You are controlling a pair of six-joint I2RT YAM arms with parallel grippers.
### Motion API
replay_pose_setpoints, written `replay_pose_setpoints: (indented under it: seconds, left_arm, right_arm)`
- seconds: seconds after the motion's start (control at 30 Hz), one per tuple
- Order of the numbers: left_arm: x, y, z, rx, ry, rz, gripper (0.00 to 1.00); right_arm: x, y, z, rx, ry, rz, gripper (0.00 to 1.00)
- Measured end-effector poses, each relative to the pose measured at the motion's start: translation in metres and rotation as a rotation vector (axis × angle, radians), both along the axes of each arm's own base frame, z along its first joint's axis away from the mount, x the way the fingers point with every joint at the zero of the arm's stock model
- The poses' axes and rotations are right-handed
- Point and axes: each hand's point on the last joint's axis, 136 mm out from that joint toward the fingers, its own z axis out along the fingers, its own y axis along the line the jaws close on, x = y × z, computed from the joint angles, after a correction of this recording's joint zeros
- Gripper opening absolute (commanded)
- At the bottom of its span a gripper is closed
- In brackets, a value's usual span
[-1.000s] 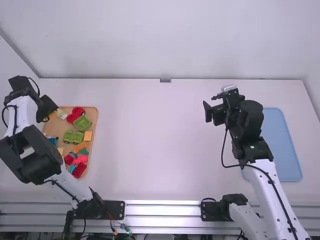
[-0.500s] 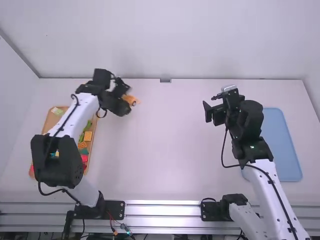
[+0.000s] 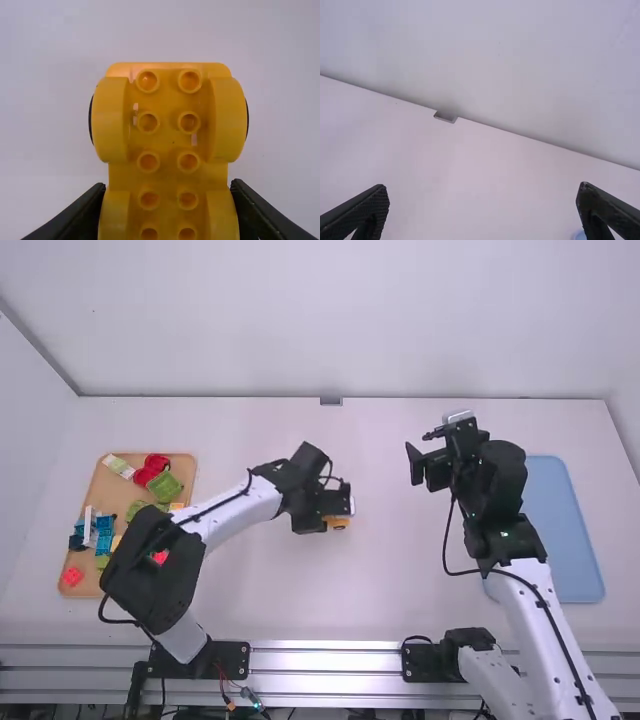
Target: Assemble lego blocks to make yellow taxi
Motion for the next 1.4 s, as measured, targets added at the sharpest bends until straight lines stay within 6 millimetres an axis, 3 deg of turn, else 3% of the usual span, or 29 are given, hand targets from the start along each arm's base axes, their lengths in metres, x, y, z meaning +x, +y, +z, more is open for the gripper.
replay_pose_setpoints:
  seconds: [0.1,0.4,0.57,0.67,0.7,0.73,0.77,1.0,1.23,1.33,1.4]
  left_arm:
    - [-0.015,-0.010,-0.018,0.036,0.018,-0.074,0.02]
    - [-0.014,-0.006,-0.057,0.080,0.090,-0.044,0.05]
    - [0.001,-0.015,-0.063,0.063,0.067,-0.012,0.05]
    - [0.006,-0.018,-0.063,0.060,0.064,0.001,0.15]
    - [0.006,-0.018,-0.064,0.061,0.066,0.001,0.26]
    - [0.006,-0.017,-0.064,0.065,0.071,0.001,0.86]
    - [0.005,-0.016,-0.064,0.071,0.073,0.003,0.99]
    - [0.007,-0.016,-0.056,0.087,0.087,0.009,0.99]
    - [0.021,-0.015,-0.015,0.032,0.164,0.042,0.99]
    - [0.060,0.016,0.017,-0.066,0.188,0.250,0.99]
    - [0.076,0.034,0.027,-0.102,0.188,0.351,0.99]
  right_arm:
    - [0.000,0.000,0.000,0.001,0.000,0.001,0.99]
    - [-0.003,0.013,0.000,-0.001,0.000,0.037,0.99]
    - [-0.003,0.013,0.000,0.000,0.000,0.036,0.99]
    - [-0.003,0.013,0.000,0.000,0.000,0.036,0.99]
    - [-0.003,0.013,0.000,-0.001,0.000,0.037,0.99]
    - [-0.003,0.013,0.000,-0.002,-0.001,0.036,0.98]
    - [-0.003,0.013,0.000,0.000,0.000,0.036,0.99]
    - [-0.003,0.013,0.000,0.000,0.000,0.036,0.99]
    - [-0.003,0.013,0.000,-0.001,-0.001,0.037,0.99]
    - [-0.003,0.013,0.000,-0.002,-0.001,0.036,0.99]
    - [-0.003,0.013,0.000,-0.001,-0.001,0.037,0.99]
